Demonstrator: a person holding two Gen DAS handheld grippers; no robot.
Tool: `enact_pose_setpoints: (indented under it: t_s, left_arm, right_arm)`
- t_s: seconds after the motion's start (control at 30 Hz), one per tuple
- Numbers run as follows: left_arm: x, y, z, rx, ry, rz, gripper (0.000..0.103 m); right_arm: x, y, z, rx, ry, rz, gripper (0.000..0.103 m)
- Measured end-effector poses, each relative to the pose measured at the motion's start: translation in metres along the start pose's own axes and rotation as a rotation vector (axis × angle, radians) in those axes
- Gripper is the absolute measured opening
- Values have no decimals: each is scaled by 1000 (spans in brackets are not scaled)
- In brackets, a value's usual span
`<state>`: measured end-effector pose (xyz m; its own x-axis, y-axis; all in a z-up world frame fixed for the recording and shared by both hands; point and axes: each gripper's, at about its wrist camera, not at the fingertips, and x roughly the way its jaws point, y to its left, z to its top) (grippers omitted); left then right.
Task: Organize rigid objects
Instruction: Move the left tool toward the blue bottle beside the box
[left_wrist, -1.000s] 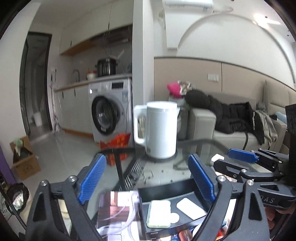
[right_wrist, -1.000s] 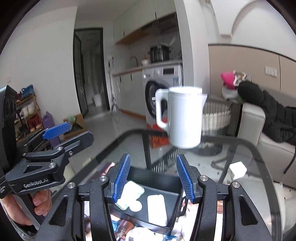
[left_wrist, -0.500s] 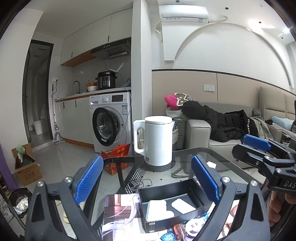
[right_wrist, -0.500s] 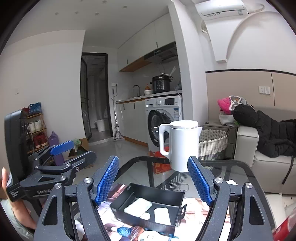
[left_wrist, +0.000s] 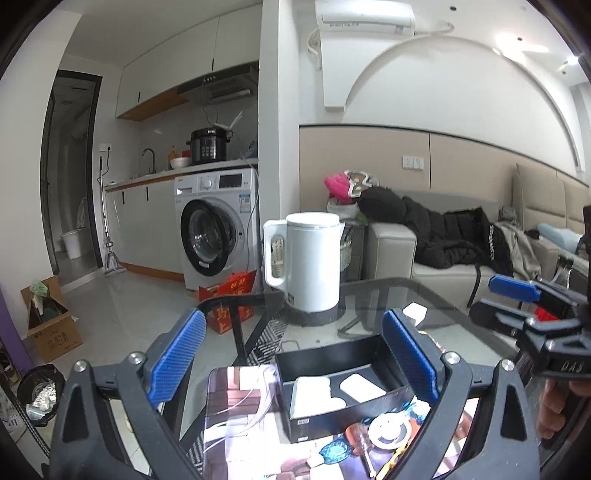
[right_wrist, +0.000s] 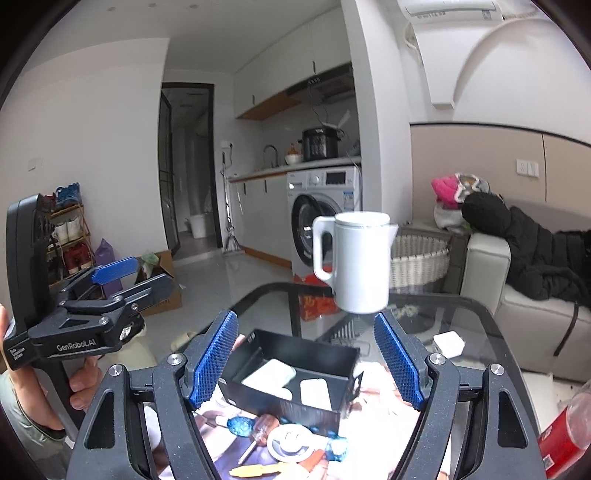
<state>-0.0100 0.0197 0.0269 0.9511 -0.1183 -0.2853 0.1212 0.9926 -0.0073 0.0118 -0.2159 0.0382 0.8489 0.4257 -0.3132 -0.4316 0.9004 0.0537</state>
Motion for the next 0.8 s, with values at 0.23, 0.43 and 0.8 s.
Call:
enact_pose_setpoints:
  t_s: [0.23, 0.43, 0.8]
  left_arm:
    - [29, 1, -19, -16, 176, -10, 97]
    - [42, -1, -33, -7, 257, -20, 97]
    - [54, -4, -51, 5, 339, -37, 97]
  right_arm:
    - [21, -13, -13, 30, 138, -12, 77]
    - [45, -26, -31, 61, 252, -5, 73]
    - [68, -39, -56, 81, 380, -16, 73]
